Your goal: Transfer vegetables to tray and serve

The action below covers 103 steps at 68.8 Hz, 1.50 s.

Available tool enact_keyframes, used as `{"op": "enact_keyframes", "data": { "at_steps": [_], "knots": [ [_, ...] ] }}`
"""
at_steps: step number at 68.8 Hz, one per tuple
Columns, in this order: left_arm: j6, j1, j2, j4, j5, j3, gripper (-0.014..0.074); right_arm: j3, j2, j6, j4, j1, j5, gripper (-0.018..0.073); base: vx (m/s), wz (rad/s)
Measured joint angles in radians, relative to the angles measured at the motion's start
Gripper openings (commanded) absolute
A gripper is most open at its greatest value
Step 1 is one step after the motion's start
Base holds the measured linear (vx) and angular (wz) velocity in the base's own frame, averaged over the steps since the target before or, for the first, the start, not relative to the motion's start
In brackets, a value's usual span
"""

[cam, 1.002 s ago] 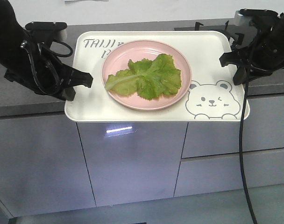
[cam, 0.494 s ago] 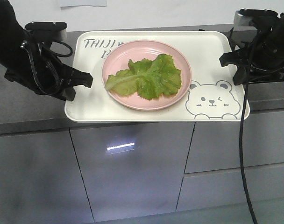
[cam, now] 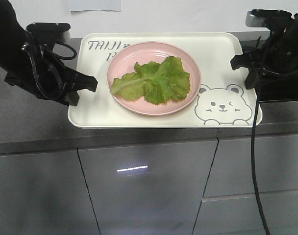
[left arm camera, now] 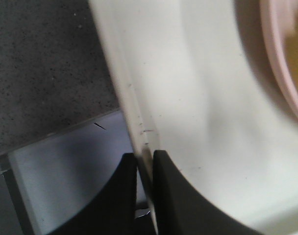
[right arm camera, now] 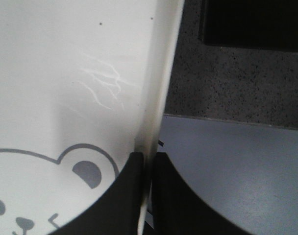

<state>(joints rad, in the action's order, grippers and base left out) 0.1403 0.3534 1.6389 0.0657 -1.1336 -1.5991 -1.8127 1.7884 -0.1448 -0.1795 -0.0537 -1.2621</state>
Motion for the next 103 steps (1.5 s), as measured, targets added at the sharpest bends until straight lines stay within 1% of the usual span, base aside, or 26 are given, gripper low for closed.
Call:
{"op": "enact_keyframes", "data": {
  "at_steps": [57,103],
  "knots": [
    [0.0,0.0,0.0,0.0,0.0,0.0,-0.0006,0.0,0.0,0.0,0.0,0.0,0.0,-0.0006,0.09,0.12],
    [0.0,0.0,0.0,0.0,0.0,0.0,-0.0006,0.0,0.0,0.0,0.0,0.0,0.0,-0.0006,0.05,0.05]
  ]
}}
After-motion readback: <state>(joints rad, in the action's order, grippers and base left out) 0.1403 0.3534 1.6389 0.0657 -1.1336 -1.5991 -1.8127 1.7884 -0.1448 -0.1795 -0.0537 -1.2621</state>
